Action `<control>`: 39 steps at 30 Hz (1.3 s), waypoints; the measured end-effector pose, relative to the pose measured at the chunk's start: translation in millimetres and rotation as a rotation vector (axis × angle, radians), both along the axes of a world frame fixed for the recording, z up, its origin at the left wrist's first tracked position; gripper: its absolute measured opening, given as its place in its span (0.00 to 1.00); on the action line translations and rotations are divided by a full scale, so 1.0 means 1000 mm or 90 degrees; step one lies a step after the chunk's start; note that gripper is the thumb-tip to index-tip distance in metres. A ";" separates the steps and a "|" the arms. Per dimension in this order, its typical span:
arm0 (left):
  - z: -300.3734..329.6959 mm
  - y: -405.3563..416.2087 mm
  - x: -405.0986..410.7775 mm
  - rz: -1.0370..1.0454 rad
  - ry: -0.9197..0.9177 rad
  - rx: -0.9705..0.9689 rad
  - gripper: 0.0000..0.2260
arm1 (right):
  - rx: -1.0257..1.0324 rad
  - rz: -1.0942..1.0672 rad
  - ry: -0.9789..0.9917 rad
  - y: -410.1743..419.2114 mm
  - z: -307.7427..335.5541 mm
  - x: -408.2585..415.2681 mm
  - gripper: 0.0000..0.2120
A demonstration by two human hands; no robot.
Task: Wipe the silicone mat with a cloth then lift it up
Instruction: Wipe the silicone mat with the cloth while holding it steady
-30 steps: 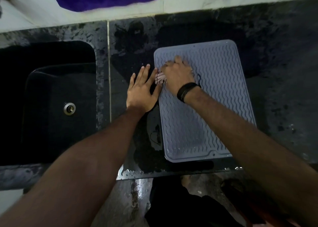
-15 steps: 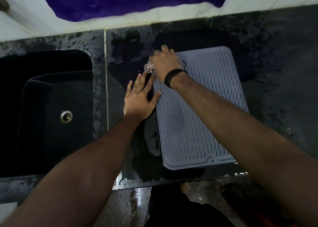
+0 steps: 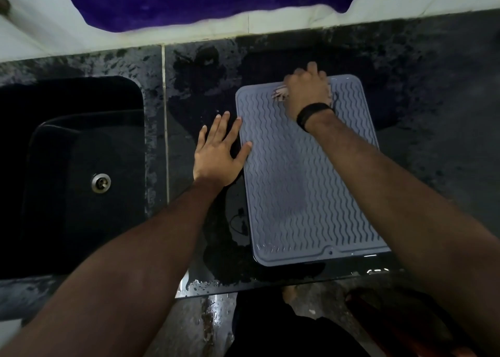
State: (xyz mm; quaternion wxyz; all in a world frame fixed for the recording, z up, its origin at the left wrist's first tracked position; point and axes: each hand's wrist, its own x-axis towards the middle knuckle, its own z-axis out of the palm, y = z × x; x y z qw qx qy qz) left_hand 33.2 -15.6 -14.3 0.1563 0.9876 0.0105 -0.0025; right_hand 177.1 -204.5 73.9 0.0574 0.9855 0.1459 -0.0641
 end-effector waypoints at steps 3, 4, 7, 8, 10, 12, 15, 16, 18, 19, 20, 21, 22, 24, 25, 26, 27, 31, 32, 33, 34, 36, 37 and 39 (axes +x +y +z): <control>0.001 -0.001 0.001 0.001 0.005 0.005 0.31 | 0.016 0.030 0.000 0.034 0.004 -0.011 0.18; 0.001 -0.001 0.001 0.001 0.008 0.009 0.31 | 0.017 0.052 -0.003 0.045 0.003 -0.016 0.17; 0.001 0.000 0.002 -0.001 0.020 0.016 0.31 | 0.015 0.084 -0.015 0.059 -0.004 -0.024 0.19; 0.001 0.000 0.002 -0.004 0.023 0.017 0.31 | 0.020 0.078 -0.016 0.057 -0.006 -0.025 0.19; 0.001 0.001 0.002 -0.011 0.027 0.016 0.30 | 0.032 0.069 -0.009 0.048 -0.011 -0.026 0.21; 0.002 0.001 0.002 -0.013 0.029 0.017 0.29 | 0.043 0.070 0.007 0.042 -0.014 -0.025 0.24; 0.002 0.001 0.003 -0.008 0.024 0.019 0.29 | 0.055 0.072 0.026 0.042 -0.010 -0.026 0.22; 0.002 0.001 0.003 -0.006 0.022 0.019 0.29 | 0.051 0.079 0.031 0.042 -0.007 -0.028 0.21; 0.001 0.000 0.002 -0.005 0.020 0.019 0.29 | 0.034 0.100 0.029 0.038 -0.002 -0.040 0.18; 0.001 0.000 0.002 -0.003 0.020 0.018 0.29 | 0.031 0.108 0.026 0.035 -0.001 -0.050 0.17; 0.000 0.000 0.003 -0.001 0.019 0.018 0.29 | 0.036 0.111 0.027 0.031 0.000 -0.061 0.16; 0.000 0.001 0.003 -0.001 0.018 0.021 0.29 | 0.045 0.111 0.030 0.027 0.001 -0.073 0.16; 0.000 0.001 0.003 -0.004 0.017 0.027 0.30 | 0.053 0.113 0.034 0.023 0.002 -0.083 0.16; 0.001 0.002 0.003 -0.011 0.017 0.033 0.30 | 0.055 0.123 0.046 0.018 0.005 -0.095 0.15; 0.001 0.002 0.003 -0.012 0.018 0.032 0.31 | 0.056 0.125 0.051 0.017 0.007 -0.094 0.15; 0.001 0.002 0.002 -0.011 0.019 0.030 0.30 | 0.060 0.125 0.054 0.018 0.010 -0.090 0.14; 0.001 0.001 0.002 -0.008 0.020 0.028 0.30 | 0.071 0.121 0.051 0.020 0.013 -0.083 0.14; 0.001 0.000 0.003 0.002 0.026 0.025 0.30 | 0.128 0.086 0.001 0.046 0.013 -0.041 0.18; 0.001 0.000 0.003 0.001 0.023 0.025 0.30 | 0.132 0.082 0.000 0.054 0.011 -0.032 0.19; 0.001 0.000 0.003 0.000 0.019 0.025 0.30 | 0.127 0.081 0.005 0.060 0.009 -0.026 0.19; 0.001 0.000 0.002 -0.001 0.014 0.024 0.30 | 0.116 0.085 0.010 0.065 0.006 -0.021 0.19; 0.001 -0.001 0.002 0.000 0.009 0.023 0.29 | 0.089 0.102 0.004 0.070 0.001 -0.019 0.18; 0.001 -0.001 0.002 0.001 0.008 0.023 0.29 | 0.081 0.111 -0.002 0.069 0.000 -0.021 0.17; 0.001 -0.001 0.003 0.004 0.007 0.021 0.30 | 0.084 0.119 0.003 0.064 -0.003 -0.026 0.16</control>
